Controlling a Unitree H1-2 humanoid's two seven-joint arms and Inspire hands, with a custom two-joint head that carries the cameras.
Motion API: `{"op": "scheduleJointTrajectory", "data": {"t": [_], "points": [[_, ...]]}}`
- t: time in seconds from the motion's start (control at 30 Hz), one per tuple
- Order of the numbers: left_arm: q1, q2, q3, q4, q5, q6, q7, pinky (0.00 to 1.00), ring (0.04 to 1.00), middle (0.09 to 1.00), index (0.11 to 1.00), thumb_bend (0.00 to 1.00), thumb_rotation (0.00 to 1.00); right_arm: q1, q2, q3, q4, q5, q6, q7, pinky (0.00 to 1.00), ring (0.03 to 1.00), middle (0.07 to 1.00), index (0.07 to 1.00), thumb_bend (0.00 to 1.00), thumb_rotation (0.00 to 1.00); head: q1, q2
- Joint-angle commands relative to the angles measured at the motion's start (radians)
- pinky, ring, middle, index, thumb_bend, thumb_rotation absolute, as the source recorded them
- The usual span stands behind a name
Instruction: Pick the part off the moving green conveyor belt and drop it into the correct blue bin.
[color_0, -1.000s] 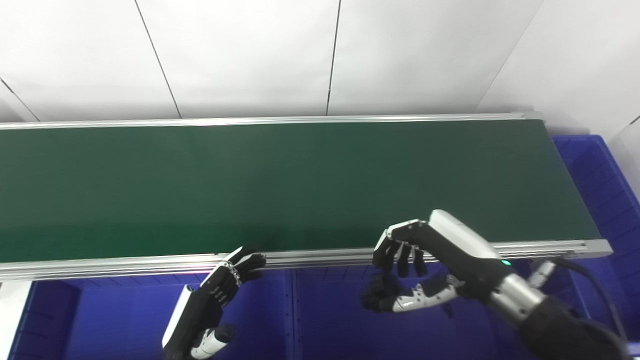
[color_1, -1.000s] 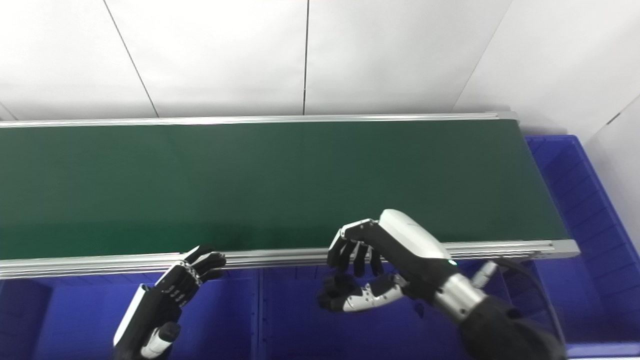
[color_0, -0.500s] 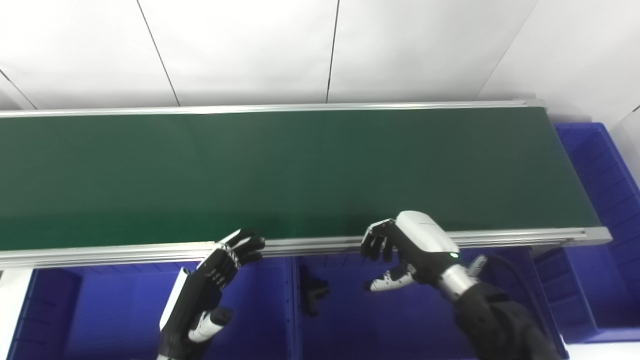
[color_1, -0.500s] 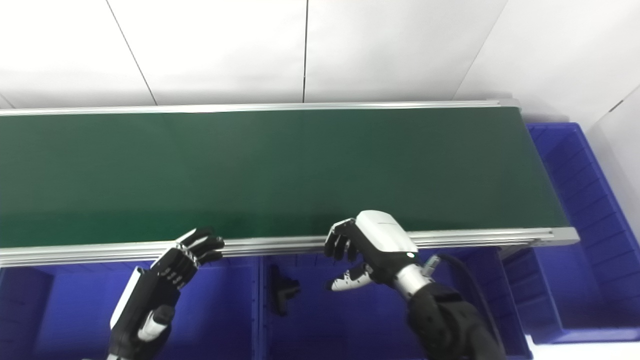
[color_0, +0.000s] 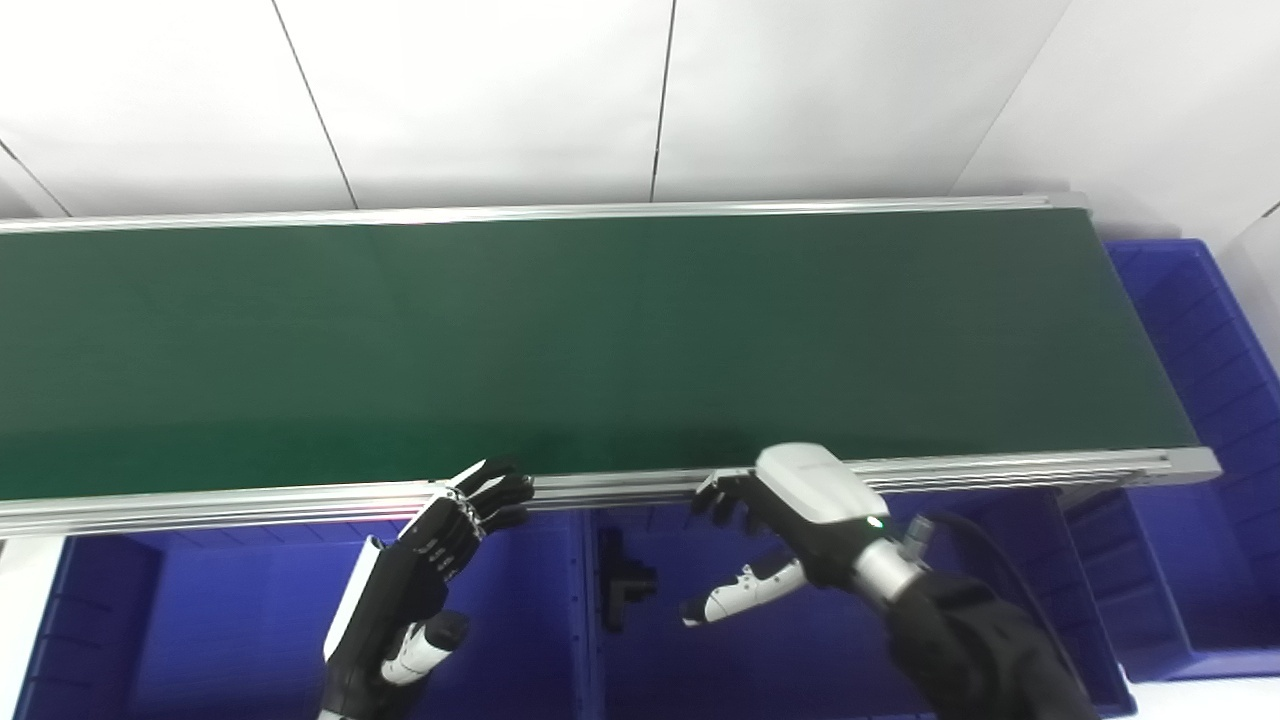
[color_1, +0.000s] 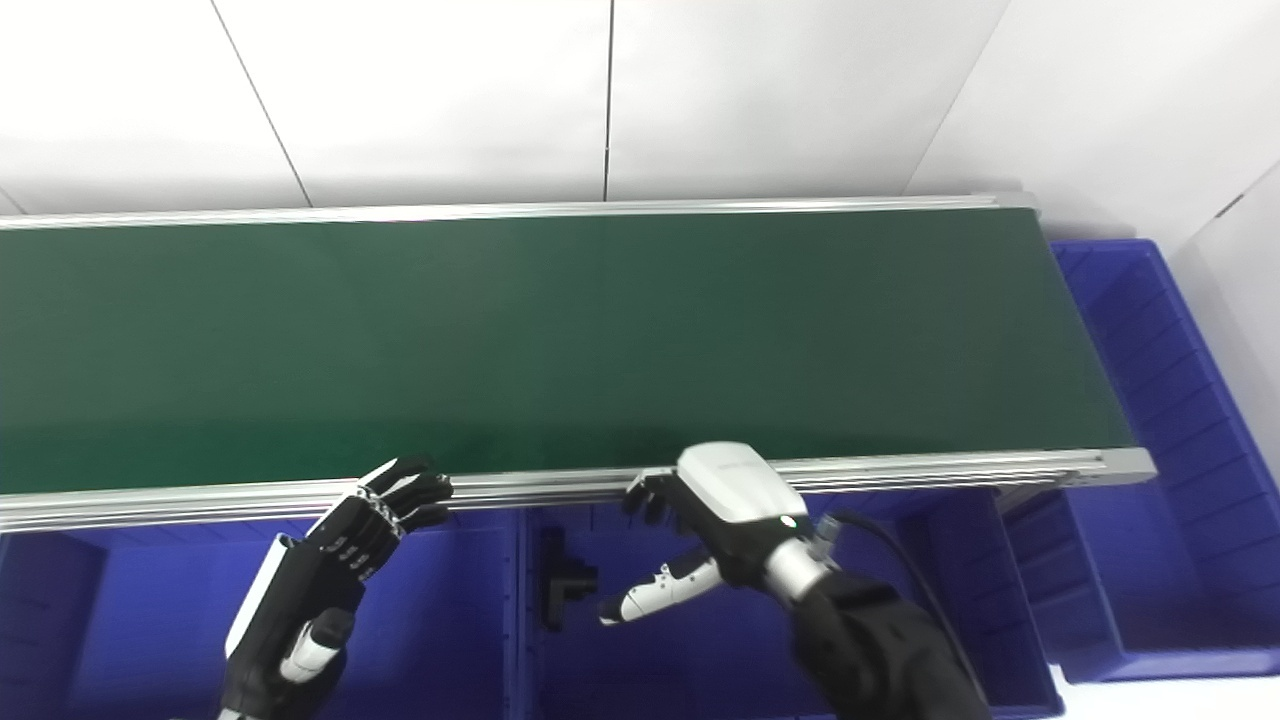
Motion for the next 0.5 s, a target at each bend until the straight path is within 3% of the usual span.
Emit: {"op": "scheduleJointTrajectory", "data": {"t": [0.0,0.13,0.3,0.4,0.47], "points": [[-0.002,0.004,0.003,-0.019,0.0,-0.039,-0.017,0.77,0.803,0.797,0.819,0.89,0.79,0.007,0.02,-0.068,-0.142,0.25,0.023,0.024,0.53,0.645,0.709,0.753,0.95,0.89,0.017,-0.003],[-0.011,0.007,0.005,-0.006,0.001,-0.041,-0.02,0.77,0.803,0.8,0.823,0.89,0.79,0.086,0.023,-0.105,-0.244,0.437,0.049,0.031,0.54,0.654,0.723,0.753,0.92,0.92,0.043,-0.013],[-0.018,0.012,0.012,0.006,-0.005,-0.026,-0.03,0.78,0.812,0.808,0.832,0.9,0.79,0.169,0.059,-0.11,-0.245,0.533,0.028,-0.024,0.56,0.671,0.736,0.737,0.9,0.94,0.047,-0.038],[-0.023,0.013,0.016,0.02,-0.002,-0.036,-0.034,0.77,0.811,0.808,0.834,0.89,0.79,0.224,0.122,-0.134,-0.215,0.641,-0.009,-0.08,0.62,0.706,0.757,0.75,0.88,0.93,0.048,-0.044],[-0.025,0.011,0.019,0.025,0.005,-0.042,-0.033,0.77,0.805,0.803,0.832,0.89,0.79,0.25,0.159,-0.148,-0.196,0.729,-0.005,-0.1,0.71,0.762,0.792,0.786,0.91,0.96,0.049,-0.043]]}}
